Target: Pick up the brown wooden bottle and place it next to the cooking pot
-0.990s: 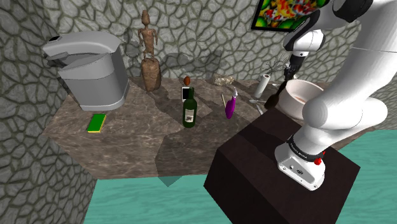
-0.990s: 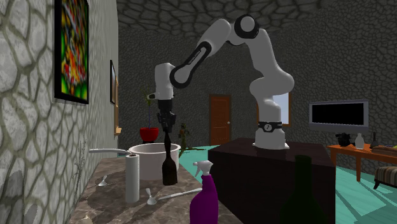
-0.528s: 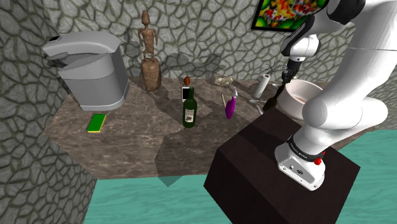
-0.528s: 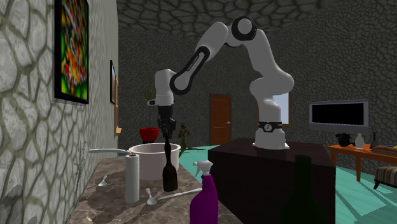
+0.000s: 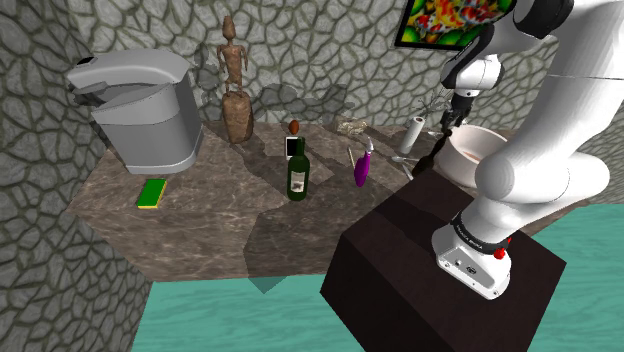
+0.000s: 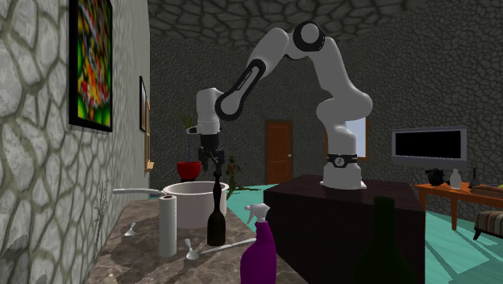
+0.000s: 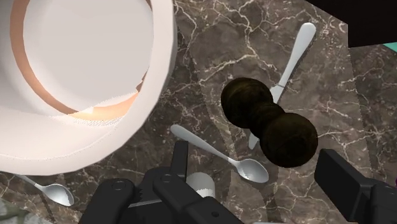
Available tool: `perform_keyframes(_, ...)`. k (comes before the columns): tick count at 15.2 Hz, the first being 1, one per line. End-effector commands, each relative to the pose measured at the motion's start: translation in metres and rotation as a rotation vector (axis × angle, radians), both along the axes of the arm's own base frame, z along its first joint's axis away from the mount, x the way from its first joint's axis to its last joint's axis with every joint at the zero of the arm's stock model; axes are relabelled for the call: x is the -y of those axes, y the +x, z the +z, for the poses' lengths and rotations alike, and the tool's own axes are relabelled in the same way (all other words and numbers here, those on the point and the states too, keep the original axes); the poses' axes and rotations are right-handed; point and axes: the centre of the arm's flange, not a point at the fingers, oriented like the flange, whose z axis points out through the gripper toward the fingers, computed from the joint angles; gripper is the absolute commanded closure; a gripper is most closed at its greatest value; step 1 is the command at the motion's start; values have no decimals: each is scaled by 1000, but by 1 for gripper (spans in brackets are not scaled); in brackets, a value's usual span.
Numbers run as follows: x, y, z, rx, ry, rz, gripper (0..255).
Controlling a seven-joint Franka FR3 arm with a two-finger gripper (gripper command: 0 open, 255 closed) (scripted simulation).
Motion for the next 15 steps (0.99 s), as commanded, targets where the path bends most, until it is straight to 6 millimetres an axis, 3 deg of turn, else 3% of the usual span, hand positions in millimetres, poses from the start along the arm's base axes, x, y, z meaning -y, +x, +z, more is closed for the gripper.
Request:
perform_keyframes(1,0,0,0,0,0,0,0)
perform_keyframes(3,0,0,0,0,0,0,0)
perform_keyframes(7,-2,7,50,0,0,0,0)
perform_keyframes(15,-2,7,50,0,0,0,0)
